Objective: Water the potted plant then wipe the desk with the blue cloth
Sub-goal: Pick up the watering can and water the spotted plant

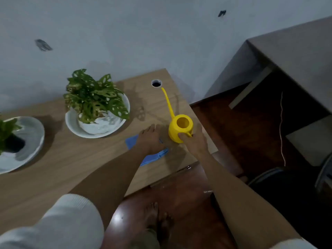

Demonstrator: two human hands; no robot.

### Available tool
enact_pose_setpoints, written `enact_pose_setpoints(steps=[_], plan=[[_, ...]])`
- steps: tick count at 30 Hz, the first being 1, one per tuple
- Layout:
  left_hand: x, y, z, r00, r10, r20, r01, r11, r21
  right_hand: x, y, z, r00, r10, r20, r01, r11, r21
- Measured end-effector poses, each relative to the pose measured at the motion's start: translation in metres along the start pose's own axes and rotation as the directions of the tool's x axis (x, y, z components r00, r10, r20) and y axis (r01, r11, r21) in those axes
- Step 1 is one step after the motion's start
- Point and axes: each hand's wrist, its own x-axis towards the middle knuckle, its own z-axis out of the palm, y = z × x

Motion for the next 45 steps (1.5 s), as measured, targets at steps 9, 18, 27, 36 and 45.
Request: enact_pose_setpoints(steps=[9,18,27,36,45], plan=[[0.055,-0.001,0.033,0.999,0.048,0.019,-0.049,0.998,0.047,0.027,0.017,0.021,0.993,-0.094,-0.077,0.111,0.961,0.254],[0.069,-0.008,0.053,0.997,0.074,0.033,-0.074,0.997,0.004,0.03,0.025,0.03,0.987,-0.115,-0.116,0.144,0.948,0.284],[0.058,-0.026,0.041,0.996,0.069,-0.055,-0.071,0.997,-0.038,0.016,0.005,0.025,0.973,-0.187,-0.137,0.22,0.929,0.298],[-0.009,-0.069,0.028,0.991,-0.082,-0.11,0.076,0.996,-0.054,-0.026,-0.051,0.024,0.955,-0.263,-0.136,0.294,0.898,0.329],[-0.079,-0.128,0.023,0.977,-0.123,-0.173,0.116,0.992,-0.051,-0.098,-0.105,0.062,0.946,-0.284,-0.154,0.32,0.889,0.327]])
